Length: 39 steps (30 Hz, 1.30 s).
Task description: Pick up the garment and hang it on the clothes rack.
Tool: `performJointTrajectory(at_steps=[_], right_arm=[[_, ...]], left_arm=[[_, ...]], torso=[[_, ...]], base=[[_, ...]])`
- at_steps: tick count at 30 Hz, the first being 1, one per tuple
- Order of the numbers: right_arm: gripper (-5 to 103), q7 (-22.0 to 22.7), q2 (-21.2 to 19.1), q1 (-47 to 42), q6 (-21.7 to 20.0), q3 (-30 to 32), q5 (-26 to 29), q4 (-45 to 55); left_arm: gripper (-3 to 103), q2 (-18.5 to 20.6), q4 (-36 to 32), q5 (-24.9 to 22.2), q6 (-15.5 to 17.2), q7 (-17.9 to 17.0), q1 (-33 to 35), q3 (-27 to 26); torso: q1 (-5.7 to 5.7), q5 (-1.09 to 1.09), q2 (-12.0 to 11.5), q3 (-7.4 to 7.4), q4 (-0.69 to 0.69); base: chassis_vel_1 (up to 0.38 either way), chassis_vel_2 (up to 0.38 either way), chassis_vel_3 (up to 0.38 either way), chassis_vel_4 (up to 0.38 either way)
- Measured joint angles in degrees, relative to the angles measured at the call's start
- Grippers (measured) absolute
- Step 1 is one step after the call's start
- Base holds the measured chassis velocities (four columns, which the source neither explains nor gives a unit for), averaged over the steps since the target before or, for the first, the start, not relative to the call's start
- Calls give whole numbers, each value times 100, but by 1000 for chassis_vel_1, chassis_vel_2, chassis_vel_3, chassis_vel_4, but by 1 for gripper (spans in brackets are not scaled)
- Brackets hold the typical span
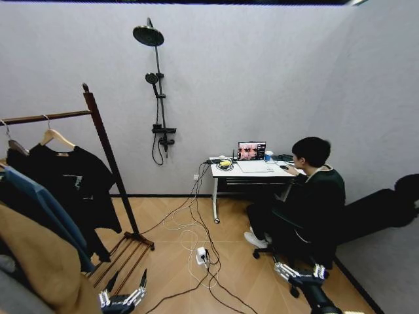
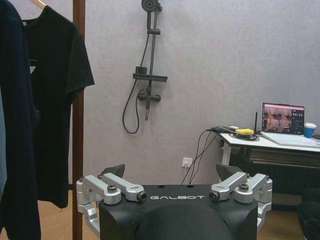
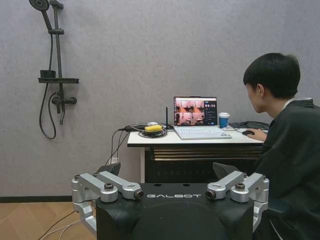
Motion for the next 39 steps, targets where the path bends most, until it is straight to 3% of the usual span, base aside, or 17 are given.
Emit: performJointTrajectory(at_steps=[17, 29, 32, 34, 36, 39], right_arm=[[100, 0, 0, 0, 0, 0, 0, 1], [100, 0, 0, 0, 1, 0, 0, 2], [100, 0, 0, 0, 0, 0, 0, 2], [100, 0, 0, 0, 1, -1, 0, 3], [100, 0, 0, 0, 0, -1, 1, 2], [100, 0, 0, 0, 0, -1, 0, 2]], left_arm=[[100, -1, 0, 0, 0, -1, 0, 1], [100, -2, 0, 0, 0, 2, 0, 1], [100, -2, 0, 0, 0, 5, -1, 3], [100, -1, 0, 0, 0, -1, 0, 1], [100, -2, 0, 0, 0, -2, 1, 0], [100, -2, 1, 0, 0, -1, 2, -1]], torso=[[-2, 0, 1, 0, 1], [-4, -2, 2, -1, 0], [-2, 6, 1, 0, 0], [-6, -5, 3, -2, 0], [-6, 6, 3, -2, 1], [-7, -3, 4, -2, 3]], base=[[95, -97, -94, 103], [303, -279, -302, 274], [403, -337, -394, 323], [380, -375, -384, 331], [403, -326, -382, 285], [306, -233, -302, 298]])
